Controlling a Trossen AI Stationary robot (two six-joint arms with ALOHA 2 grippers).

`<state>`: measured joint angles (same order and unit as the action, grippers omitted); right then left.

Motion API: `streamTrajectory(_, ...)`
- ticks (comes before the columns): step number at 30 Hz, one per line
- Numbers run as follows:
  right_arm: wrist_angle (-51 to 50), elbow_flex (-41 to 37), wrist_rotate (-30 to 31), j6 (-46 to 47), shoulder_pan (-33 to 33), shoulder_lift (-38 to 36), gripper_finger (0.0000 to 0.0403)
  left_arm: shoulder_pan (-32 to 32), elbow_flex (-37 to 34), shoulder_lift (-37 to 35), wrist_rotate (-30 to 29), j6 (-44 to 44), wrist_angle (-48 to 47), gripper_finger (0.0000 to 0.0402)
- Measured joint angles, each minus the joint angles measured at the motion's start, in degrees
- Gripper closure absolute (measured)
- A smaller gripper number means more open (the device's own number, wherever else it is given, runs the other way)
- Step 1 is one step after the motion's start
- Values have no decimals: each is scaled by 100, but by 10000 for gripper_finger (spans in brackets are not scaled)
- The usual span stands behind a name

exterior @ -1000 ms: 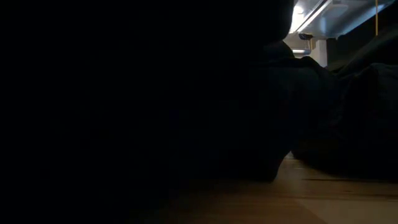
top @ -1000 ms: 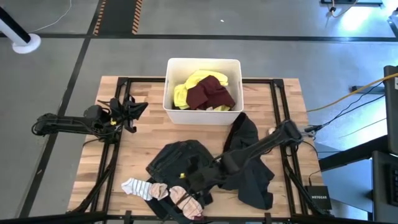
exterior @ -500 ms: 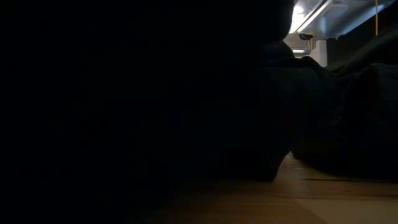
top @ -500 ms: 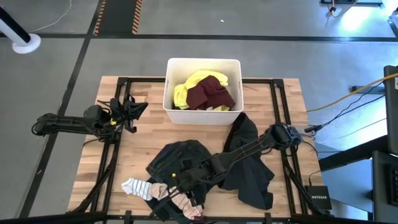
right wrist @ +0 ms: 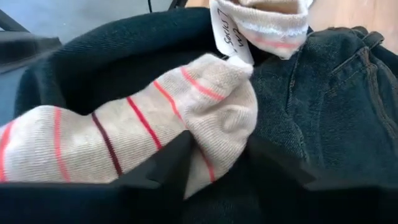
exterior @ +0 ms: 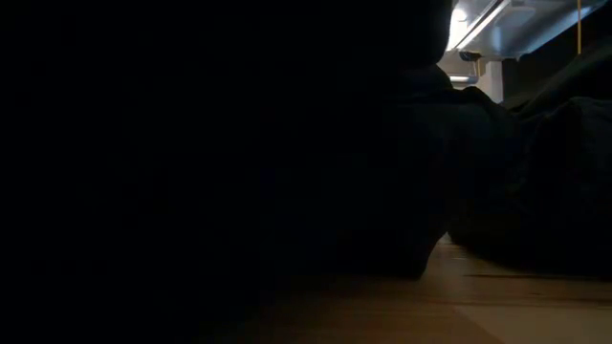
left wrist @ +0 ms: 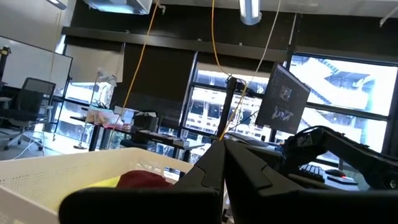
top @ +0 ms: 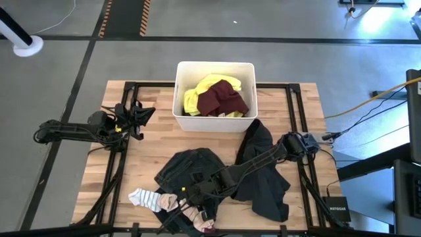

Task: Sort clothes
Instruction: Put the bottom brown sock into the white bin

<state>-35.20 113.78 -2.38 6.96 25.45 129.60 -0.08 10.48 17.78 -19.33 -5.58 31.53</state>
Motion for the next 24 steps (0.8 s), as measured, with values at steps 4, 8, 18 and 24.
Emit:
streamTrajectory(4, 1, 2, 72, -157, 2, 0, 332, 0, 0, -2, 0, 0, 2, 398)
streamTrajectory(8, -335, 195, -16, -376, 2, 0, 389, 0, 0, -1, 0, -11, 3, 398)
streamTrajectory(18, -1435, 1157, 680, -745, 5, -531, 379, 0, 0, -2, 0, -46, 4, 398)
streamTrajectory(24, -1860, 1185, 1710, -1034, 2, -1248, 389, 0, 0, 0, 0, -74, 4, 398)
